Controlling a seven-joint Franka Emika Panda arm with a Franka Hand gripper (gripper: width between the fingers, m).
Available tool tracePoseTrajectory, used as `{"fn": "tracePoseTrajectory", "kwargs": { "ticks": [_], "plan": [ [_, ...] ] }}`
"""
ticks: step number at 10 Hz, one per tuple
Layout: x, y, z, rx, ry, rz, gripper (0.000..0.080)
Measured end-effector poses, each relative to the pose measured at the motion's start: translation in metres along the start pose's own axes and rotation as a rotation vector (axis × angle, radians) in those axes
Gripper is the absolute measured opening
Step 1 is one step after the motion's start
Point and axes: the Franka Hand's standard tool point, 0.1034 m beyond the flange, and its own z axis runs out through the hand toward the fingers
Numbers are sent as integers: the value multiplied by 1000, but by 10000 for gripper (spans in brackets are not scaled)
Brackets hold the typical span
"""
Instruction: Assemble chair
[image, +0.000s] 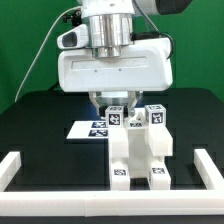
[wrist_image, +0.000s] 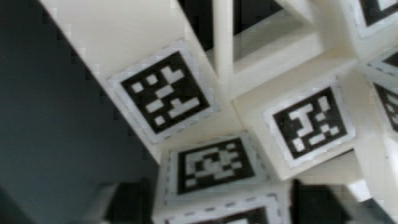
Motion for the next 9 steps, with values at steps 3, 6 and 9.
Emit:
{"fn": "tracePoseTrajectory", "kwargs": {
  "ticks": [3,6,9],
  "plan": [
    [0,-1,0,4,-1,233,282],
    [-1,-5,-1,6,-19,674,282],
    [-4,-7,-1,4,-48,999,284]
  ]
}}
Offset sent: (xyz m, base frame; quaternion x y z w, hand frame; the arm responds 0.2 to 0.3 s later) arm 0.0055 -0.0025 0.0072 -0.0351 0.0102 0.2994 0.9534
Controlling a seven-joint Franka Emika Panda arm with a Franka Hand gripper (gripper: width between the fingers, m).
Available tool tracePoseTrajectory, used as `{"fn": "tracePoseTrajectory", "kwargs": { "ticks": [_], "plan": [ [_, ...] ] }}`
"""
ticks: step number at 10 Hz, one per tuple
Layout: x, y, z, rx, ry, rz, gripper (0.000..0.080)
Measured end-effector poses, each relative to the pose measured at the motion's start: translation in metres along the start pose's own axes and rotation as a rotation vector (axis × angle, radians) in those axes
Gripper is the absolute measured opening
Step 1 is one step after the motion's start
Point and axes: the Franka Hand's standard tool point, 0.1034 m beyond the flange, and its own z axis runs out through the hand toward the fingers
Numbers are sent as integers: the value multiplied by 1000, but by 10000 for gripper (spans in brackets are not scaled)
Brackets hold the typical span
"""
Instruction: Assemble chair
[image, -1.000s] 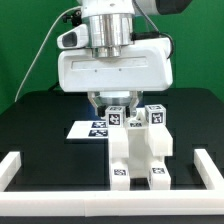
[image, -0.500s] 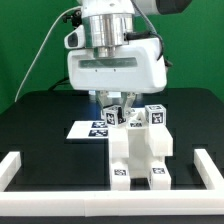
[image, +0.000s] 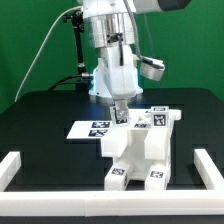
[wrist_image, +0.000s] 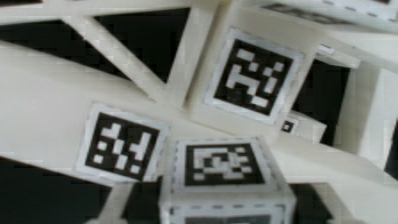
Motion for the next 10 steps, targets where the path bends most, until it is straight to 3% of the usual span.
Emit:
{"fn": "tracePoseTrajectory", "kwargs": {
  "ticks": [1,4,5,6,7,8,10],
  "plan": [
    [0,-1,0,9,-5,116,284],
    [-2,0,1,10,-4,54,285],
    [-3,1,2,7,-4,-9,503],
    [-2,1,2,6,1,-201,503],
    [-1,1,2,7,2,-382,619],
    [-1,2,2,4,-2,-550,619],
    [-6,6,4,-30,-14,-786,644]
  ]
}}
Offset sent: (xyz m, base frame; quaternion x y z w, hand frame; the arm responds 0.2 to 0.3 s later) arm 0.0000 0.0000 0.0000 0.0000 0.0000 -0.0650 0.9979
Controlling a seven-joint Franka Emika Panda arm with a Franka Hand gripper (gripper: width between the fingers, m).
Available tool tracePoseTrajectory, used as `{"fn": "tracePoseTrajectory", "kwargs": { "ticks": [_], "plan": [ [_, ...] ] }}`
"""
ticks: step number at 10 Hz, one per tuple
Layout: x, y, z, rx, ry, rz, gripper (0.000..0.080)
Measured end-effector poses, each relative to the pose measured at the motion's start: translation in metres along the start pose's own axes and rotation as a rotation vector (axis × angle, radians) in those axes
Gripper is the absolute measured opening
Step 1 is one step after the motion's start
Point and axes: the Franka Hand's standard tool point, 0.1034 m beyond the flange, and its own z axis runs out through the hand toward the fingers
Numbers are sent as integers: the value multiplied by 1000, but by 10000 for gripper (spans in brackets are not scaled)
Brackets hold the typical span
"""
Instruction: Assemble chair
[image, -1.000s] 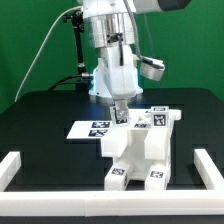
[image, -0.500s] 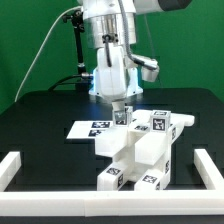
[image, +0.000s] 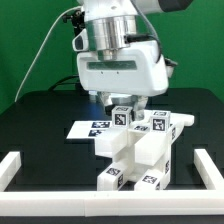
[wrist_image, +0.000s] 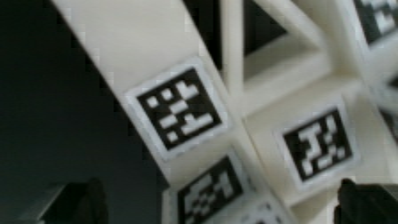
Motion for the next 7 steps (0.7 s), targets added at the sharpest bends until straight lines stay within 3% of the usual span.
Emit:
{"fn": "tracePoseTrajectory", "kwargs": {
  "ticks": [2,3,4,5,6,7],
  "plan": [
    [1,0,0,1,3,-44,649],
    [1,0,0,1,3,-31,539],
    [1,0,0,1,3,-31,539],
    [1,0,0,2,3,-12,387],
    [0,0,0,2,2,69,387],
    [0,0,0,2,2,127,284]
  ]
}}
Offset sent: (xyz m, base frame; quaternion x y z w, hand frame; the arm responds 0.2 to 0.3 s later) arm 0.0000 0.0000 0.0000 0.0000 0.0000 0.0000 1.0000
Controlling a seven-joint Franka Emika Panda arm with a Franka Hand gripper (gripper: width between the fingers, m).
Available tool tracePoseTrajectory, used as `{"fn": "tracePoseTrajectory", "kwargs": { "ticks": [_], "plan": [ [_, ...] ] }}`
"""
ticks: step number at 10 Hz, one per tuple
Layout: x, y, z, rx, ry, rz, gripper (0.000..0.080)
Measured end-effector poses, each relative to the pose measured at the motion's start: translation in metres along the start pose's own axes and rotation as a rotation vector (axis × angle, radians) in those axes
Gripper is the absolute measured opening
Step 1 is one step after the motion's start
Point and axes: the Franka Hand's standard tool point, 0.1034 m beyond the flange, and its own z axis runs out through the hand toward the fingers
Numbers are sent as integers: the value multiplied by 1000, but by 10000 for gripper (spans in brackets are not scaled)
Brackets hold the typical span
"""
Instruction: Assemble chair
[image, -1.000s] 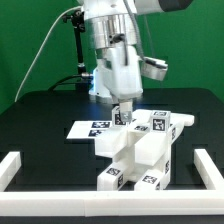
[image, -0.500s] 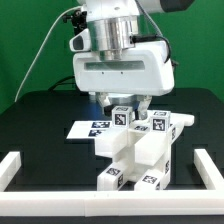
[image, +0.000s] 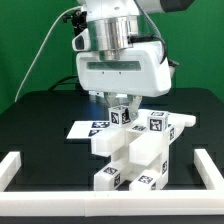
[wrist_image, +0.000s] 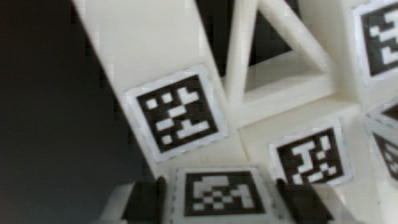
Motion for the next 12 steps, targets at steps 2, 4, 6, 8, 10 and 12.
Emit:
{"fn": "tracePoseTrajectory", "kwargs": {
  "ticks": [2,4,6,8,10,12],
  "plan": [
    [0,0,0,1,0,115,284],
    [-1,-4,1,0,2,342,284],
    [0,-7,1,2,4,572,284],
    [-1,-8,2,3,3,777,284],
    [-1,-9,2,11,-1,965,284],
    [0,-10,3,23,-10,1116,284]
  ]
}}
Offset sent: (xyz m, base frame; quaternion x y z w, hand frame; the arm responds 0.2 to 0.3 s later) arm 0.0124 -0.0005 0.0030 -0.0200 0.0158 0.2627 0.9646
